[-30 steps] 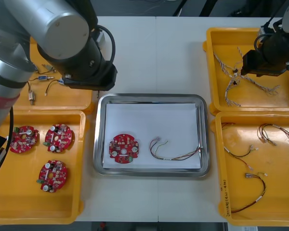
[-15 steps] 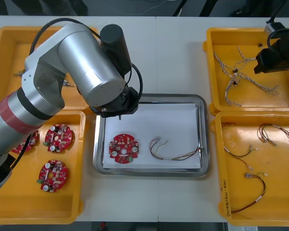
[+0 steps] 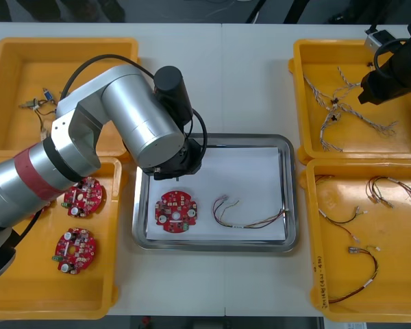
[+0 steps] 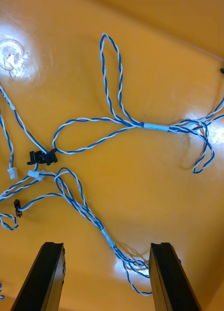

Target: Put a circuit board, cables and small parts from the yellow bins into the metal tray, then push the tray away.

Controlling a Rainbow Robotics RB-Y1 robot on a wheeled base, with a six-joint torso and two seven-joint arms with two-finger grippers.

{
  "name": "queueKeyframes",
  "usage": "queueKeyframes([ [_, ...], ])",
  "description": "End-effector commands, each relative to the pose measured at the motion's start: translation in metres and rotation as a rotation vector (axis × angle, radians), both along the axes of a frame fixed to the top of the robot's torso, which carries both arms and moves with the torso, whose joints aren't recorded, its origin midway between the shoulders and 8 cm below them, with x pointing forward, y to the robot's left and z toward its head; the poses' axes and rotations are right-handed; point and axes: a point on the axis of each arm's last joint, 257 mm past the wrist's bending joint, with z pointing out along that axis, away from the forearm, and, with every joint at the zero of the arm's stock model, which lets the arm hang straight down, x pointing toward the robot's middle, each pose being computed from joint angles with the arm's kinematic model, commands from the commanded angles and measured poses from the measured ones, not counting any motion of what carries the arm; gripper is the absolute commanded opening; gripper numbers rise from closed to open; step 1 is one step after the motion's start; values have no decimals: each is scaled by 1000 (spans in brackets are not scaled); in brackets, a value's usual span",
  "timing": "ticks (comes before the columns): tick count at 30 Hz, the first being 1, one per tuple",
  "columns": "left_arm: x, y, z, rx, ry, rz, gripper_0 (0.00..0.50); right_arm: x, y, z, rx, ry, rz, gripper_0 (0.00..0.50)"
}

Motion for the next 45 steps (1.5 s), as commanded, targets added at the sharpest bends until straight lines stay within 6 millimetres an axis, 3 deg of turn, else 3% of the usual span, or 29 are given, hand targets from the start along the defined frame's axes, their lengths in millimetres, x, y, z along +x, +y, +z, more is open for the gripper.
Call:
queueKeyframes([
  [1, 6, 1, -10, 23, -20, -26, 0, 4, -22, 23, -57, -52, 19, 500],
  [13, 5, 11, -18, 55, -9, -31, 2, 3, -42, 18, -114, -64, 50, 500],
  [20, 3, 20, -24, 78, -2, -34, 2, -1, -44, 1, -120, -52, 76, 500],
  [22, 3, 21, -24, 82, -3, -34, 30, -2, -45, -4, -117, -40, 80, 500],
  [23, 3, 21, -25, 83, -3, -33, 72, -2, -46, -8, -122, -34, 97, 500],
  [25, 3, 23, -25, 83, -1, -31, 171, -1, -47, -12, -128, -31, 117, 500],
  [26, 3, 22, -25, 81, -3, -32, 261, 0, -48, -14, -128, -26, 124, 500],
  [27, 4, 22, -24, 79, -5, -32, 306, 1, -49, -14, -125, -25, 128, 500],
  [31, 4, 23, -25, 78, -5, -29, 398, 4, -48, -10, -109, -23, 119, 500],
  [34, 5, 23, -24, 77, -7, -26, 500, 7, -47, -6, -105, -29, 117, 500],
  [40, 8, 29, -19, 65, -4, -13, 500, 10, -45, -5, -90, -22, 117, 500],
  [45, 11, 33, -1, 29, 17, -1, 500, 15, -41, 3, -62, -9, 111, 500],
])
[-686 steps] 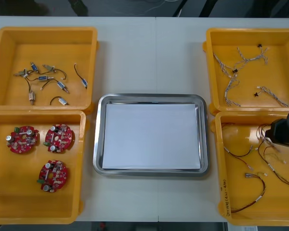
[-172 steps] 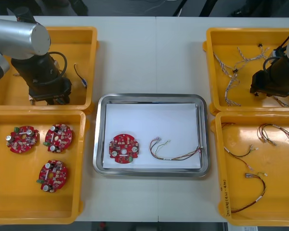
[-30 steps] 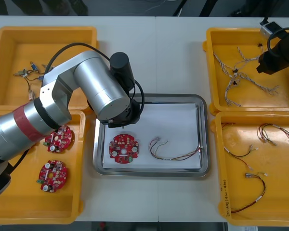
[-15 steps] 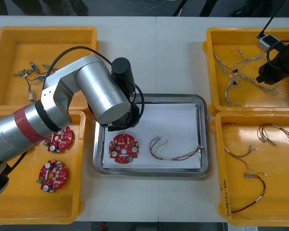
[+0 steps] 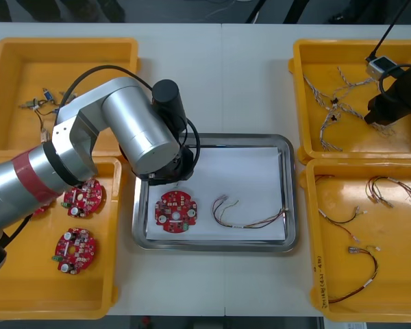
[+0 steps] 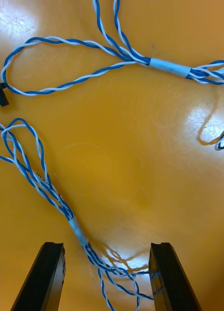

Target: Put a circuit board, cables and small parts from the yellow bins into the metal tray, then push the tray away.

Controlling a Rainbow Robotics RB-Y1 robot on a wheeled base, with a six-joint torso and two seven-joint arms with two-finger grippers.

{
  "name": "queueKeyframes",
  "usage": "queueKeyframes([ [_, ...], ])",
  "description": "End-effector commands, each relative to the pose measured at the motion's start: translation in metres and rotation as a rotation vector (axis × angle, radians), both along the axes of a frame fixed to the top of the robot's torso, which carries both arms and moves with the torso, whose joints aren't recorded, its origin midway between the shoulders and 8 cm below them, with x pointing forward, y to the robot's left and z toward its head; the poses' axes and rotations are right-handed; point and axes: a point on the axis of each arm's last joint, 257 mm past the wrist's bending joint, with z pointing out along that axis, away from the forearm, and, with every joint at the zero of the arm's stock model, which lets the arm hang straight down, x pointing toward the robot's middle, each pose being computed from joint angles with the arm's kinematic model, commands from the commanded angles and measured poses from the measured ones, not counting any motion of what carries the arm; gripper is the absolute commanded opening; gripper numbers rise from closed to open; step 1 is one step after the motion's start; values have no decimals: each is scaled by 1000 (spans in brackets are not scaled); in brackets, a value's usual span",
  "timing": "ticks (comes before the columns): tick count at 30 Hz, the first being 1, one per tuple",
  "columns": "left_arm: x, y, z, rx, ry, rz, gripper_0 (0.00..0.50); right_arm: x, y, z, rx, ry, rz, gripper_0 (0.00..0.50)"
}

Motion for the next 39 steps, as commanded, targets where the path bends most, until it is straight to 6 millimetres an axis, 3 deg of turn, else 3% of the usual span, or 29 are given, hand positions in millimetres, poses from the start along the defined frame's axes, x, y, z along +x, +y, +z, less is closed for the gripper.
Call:
queueKeyframes([
  [1, 10, 17, 27, -5, -3, -6, 500, 22, -7, 54, -21, -68, 18, 500],
  [18, 6, 44, 120, -38, 47, 26, 500, 22, -3, 42, -85, -46, 140, 500],
  [22, 4, 59, 144, -38, 53, 28, 500, 20, 1, 29, -68, -39, 167, 500],
  [27, 2, 93, 166, 12, 58, 22, 500, 19, 8, 22, -59, -28, 176, 500],
  [39, 14, 142, 201, 34, 2, -22, 500, 25, 19, 19, -55, -41, 176, 500],
])
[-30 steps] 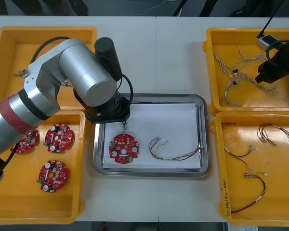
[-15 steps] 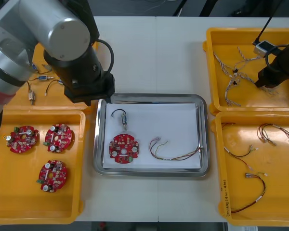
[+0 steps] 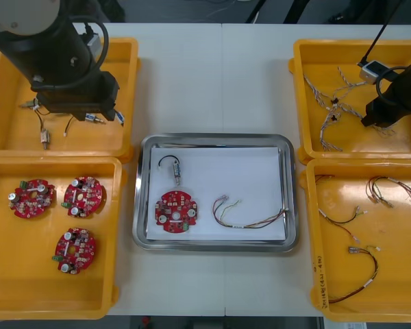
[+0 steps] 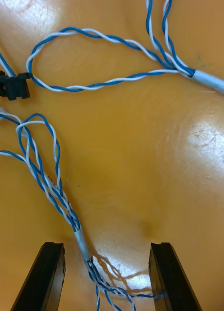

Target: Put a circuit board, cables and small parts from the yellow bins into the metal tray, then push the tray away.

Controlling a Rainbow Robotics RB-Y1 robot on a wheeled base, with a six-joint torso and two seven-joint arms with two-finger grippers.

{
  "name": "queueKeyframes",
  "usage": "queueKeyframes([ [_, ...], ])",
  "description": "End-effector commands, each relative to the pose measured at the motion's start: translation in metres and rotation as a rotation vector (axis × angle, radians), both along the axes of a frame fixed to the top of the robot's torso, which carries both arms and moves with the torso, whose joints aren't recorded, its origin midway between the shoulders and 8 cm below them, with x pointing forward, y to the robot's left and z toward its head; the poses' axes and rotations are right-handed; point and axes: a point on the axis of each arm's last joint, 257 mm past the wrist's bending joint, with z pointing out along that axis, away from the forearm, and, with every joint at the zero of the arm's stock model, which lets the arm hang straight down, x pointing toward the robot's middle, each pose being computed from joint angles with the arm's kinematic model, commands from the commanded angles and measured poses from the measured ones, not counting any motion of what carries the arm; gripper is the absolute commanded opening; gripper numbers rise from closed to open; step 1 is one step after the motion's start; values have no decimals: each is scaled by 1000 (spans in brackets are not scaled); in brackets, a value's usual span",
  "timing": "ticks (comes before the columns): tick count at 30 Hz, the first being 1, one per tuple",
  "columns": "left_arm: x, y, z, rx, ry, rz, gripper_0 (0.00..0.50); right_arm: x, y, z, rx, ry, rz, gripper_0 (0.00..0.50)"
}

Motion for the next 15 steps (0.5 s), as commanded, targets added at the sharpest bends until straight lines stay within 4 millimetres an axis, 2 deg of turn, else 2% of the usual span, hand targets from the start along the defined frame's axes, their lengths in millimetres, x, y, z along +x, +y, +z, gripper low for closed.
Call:
queueKeyframes([
  [1, 12, 28, 50, -18, -78, 12, 500, 20, 16, 28, -19, -58, 37, 500],
  [5, 18, 47, 59, -39, -81, 30, 500, 19, 19, 23, -17, -54, 39, 500],
  [7, 22, 63, 63, -42, -80, 44, 500, 19, 22, 18, -15, -52, 42, 500],
  [15, 30, 113, 67, -14, -76, 97, 500, 19, 25, 9, -9, -54, 46, 500],
])
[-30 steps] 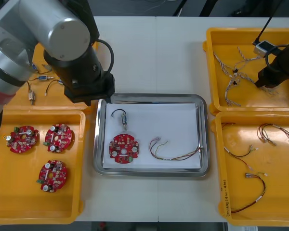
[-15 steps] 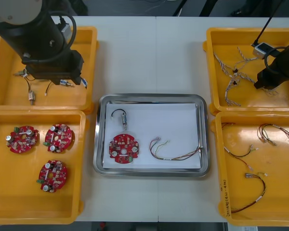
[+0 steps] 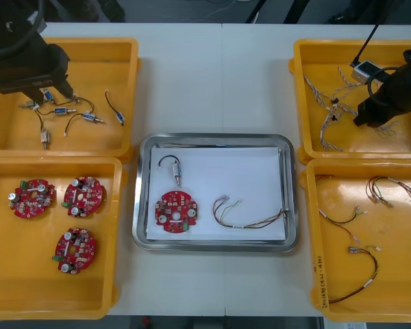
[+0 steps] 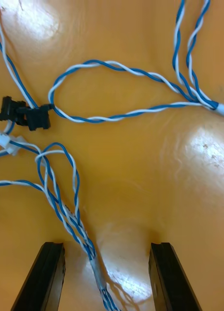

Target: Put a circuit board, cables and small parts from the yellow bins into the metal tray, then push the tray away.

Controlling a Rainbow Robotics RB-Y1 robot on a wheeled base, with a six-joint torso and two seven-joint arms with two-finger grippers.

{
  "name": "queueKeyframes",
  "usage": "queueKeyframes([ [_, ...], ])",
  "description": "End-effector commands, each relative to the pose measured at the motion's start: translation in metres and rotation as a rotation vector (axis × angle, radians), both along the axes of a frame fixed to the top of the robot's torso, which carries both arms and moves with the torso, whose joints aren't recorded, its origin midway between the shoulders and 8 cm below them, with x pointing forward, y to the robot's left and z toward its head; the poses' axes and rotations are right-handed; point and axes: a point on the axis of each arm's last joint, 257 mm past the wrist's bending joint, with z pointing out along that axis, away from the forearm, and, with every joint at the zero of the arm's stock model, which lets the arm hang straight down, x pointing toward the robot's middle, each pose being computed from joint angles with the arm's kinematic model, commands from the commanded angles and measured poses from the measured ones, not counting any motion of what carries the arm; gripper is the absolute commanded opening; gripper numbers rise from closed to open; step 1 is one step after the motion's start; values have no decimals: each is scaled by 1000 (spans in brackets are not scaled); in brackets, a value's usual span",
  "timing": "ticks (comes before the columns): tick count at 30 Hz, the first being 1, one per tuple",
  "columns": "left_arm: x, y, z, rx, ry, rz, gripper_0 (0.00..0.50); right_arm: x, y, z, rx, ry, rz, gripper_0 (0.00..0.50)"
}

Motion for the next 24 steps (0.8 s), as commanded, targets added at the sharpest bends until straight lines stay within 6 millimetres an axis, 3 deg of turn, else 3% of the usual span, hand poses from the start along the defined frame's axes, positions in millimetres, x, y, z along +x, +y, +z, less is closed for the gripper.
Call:
queueKeyframes([
  [1, 10, 43, 39, 85, -74, -52, 500, 11, 9, 11, -15, -35, 29, 500],
  [8, 14, 73, 34, 87, -50, 0, 500, 8, 3, 9, -27, -30, 29, 500],
  [24, 7, 94, 0, 61, 61, 9, 500, 4, -9, -3, -53, -27, 26, 500],
])
